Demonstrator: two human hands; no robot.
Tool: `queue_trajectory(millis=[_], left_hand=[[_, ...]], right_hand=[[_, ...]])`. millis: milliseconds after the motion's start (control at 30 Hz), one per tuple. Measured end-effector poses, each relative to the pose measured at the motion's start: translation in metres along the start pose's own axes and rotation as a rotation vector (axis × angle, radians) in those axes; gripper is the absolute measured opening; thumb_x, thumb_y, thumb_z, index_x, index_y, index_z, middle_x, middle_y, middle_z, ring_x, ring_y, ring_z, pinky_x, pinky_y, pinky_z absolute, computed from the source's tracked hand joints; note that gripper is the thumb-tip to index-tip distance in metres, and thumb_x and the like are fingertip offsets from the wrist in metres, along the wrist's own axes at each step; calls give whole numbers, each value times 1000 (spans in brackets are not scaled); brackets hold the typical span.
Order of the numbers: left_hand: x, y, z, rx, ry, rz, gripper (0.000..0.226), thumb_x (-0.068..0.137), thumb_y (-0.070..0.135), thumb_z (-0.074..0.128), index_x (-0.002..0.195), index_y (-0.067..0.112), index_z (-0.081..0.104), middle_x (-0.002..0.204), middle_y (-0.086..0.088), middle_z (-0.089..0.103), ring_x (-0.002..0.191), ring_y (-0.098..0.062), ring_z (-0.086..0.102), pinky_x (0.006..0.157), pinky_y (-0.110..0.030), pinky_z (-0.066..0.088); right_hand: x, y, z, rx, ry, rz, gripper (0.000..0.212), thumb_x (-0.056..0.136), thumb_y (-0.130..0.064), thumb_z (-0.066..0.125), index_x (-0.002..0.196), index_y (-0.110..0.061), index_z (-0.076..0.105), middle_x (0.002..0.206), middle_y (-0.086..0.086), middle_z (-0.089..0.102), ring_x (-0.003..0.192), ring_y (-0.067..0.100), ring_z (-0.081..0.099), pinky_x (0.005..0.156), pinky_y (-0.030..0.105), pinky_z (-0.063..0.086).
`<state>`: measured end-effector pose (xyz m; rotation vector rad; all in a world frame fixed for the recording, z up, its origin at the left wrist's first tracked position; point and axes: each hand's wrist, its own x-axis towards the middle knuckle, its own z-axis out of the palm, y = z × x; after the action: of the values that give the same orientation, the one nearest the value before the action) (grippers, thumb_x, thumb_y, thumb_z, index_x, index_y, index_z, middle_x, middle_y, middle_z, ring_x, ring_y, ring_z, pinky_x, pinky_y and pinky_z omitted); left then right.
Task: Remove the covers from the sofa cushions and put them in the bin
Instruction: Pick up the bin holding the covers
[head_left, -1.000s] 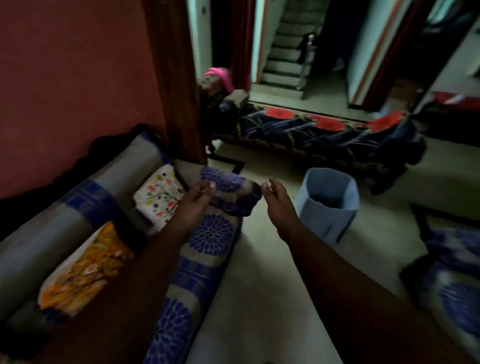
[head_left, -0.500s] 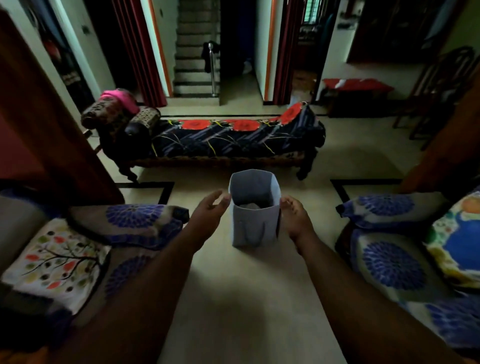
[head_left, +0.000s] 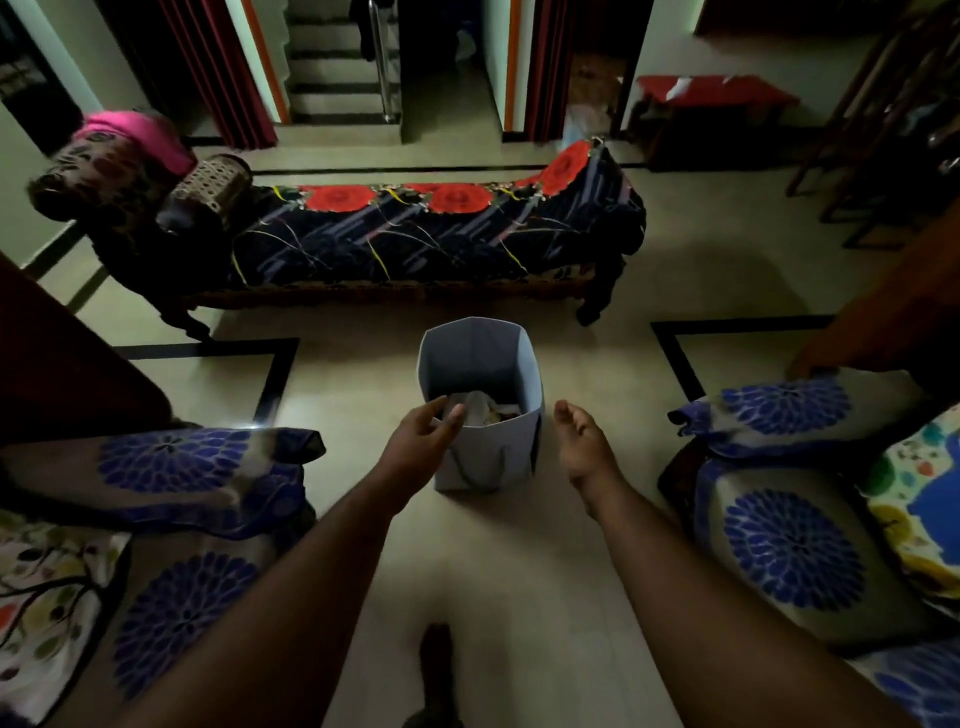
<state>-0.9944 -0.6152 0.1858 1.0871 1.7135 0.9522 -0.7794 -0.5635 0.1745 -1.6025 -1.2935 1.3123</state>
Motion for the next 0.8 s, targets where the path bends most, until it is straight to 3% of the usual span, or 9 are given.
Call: queue_trajectory(millis=[133, 267, 333, 400, 467, 533, 667, 733, 800], left_hand=[[86, -16, 8, 33, -47, -99, 62, 95, 54, 57, 146, 20, 49, 138, -2, 59, 120, -15, 57, 79, -21, 49], [154, -23, 28, 189, -173, -107, 61, 94, 53, 60, 145, 21, 49, 134, 1, 61, 110, -10, 59, 66, -11, 42], [192, -26, 40, 274, -225, -124, 62, 93, 56, 61, 143, 21, 51, 130, -3, 64, 102, -8, 61, 63, -9, 41], [231, -31, 57, 328, -246, -146, 62, 92, 55, 62, 142, 21, 52, 131, -3, 62, 99, -6, 60, 59, -8, 40], [277, -37, 78, 386, -284, -132, 59, 94, 51, 62, 143, 22, 51, 134, -1, 57, 97, -3, 57, 56, -8, 39], [325, -50, 104, 462, -309, -101, 61, 94, 50, 62, 146, 22, 47, 139, -1, 53, 104, -7, 56, 64, -8, 39], [413, -92, 164, 597, -303, -128, 65, 93, 52, 61, 150, 24, 43, 146, -3, 50, 122, -21, 57, 91, -28, 49], [452, -118, 200, 632, -344, -150, 63, 95, 49, 60, 151, 29, 40, 148, -2, 50, 126, -22, 55, 101, -33, 46], [486, -153, 236, 682, -401, -119, 62, 96, 49, 56, 153, 37, 33, 147, -2, 49, 123, -22, 56, 99, -35, 49]], right_hand=[[68, 5, 24, -13, 3, 127, 52, 101, -57, 41, 132, -19, 59, 123, -1, 62, 112, 15, 57, 92, 28, 42], [154, 52, 38, -12, 16, 251, 78, 69, -95, 38, 104, -30, 63, 116, 3, 68, 108, 20, 64, 99, 50, 52], [185, 50, 41, -13, 19, 331, 71, 72, -91, 40, 103, -31, 62, 117, 2, 68, 109, 20, 64, 98, 50, 51], [215, 43, 41, 9, 15, 369, 46, 95, -68, 43, 108, -28, 62, 116, 0, 68, 110, 19, 64, 98, 47, 50], [258, 54, 41, 23, 13, 411, 37, 102, -55, 41, 115, -27, 61, 114, -3, 67, 108, 15, 64, 99, 47, 49], [308, 75, 42, 37, 9, 439, 36, 103, -54, 41, 116, -27, 61, 113, -4, 68, 103, 12, 64, 99, 46, 51], [403, 136, 46, 24, 45, 514, 37, 103, -56, 39, 106, -29, 64, 108, 1, 72, 95, 14, 67, 96, 49, 54], [451, 187, 50, -21, 43, 631, 50, 98, -67, 35, 100, -28, 66, 108, 5, 73, 99, 23, 67, 95, 54, 54], [492, 238, 57, -67, 21, 837, 80, 92, -78, 28, 115, -13, 68, 120, 12, 68, 107, 32, 62, 99, 54, 50]])
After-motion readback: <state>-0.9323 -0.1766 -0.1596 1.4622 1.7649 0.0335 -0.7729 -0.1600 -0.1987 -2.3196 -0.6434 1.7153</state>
